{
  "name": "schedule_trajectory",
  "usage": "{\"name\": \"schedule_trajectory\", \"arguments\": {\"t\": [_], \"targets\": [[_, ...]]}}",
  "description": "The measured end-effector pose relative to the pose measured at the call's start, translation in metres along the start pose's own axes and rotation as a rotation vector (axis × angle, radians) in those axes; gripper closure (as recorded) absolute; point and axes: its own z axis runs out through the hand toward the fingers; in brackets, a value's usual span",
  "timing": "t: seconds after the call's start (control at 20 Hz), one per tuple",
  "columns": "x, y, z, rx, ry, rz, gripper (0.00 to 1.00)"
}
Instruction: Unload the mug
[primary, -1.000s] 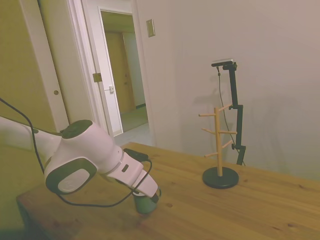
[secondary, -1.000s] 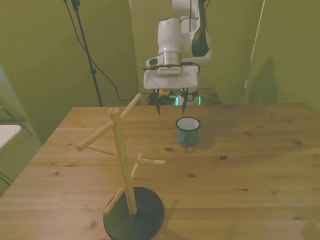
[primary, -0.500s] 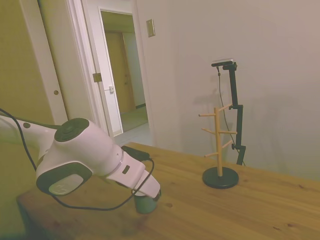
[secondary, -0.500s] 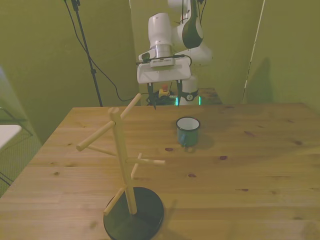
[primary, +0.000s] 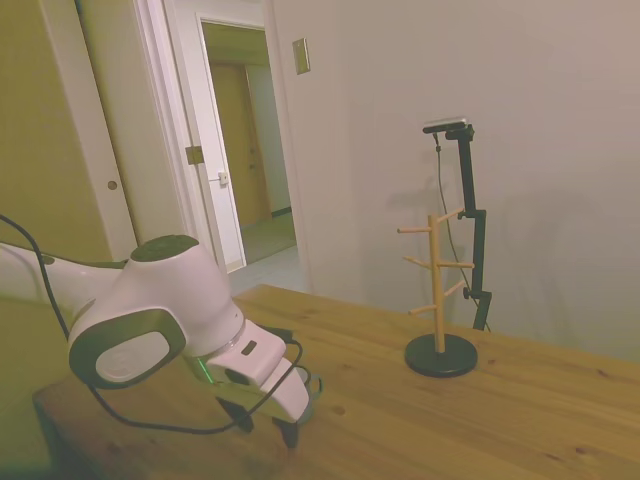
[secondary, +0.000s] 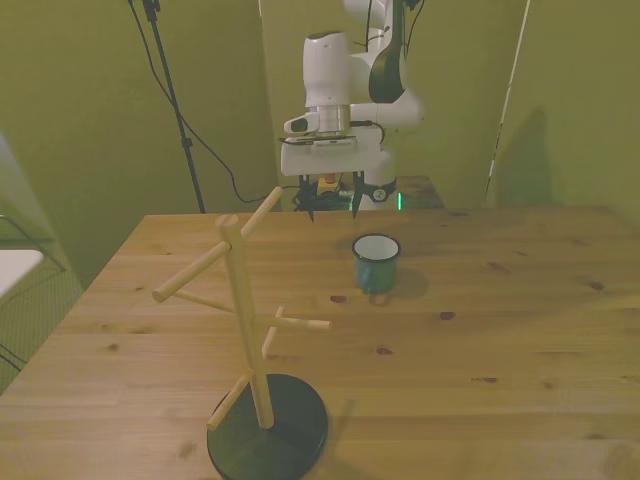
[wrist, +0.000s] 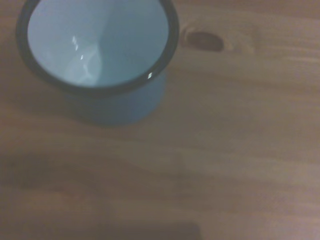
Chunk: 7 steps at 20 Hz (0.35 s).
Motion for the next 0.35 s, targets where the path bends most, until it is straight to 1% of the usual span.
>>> {"name": "schedule_trajectory", "arguments": {"t": [0.15,0.35], "targets": [[-0.022,0.007,-0.002,-0.144,-0.119,-0.011,0.0],[-0.041,0.006,-0.016,-0.243,-0.193,-0.023,0.0]]}}
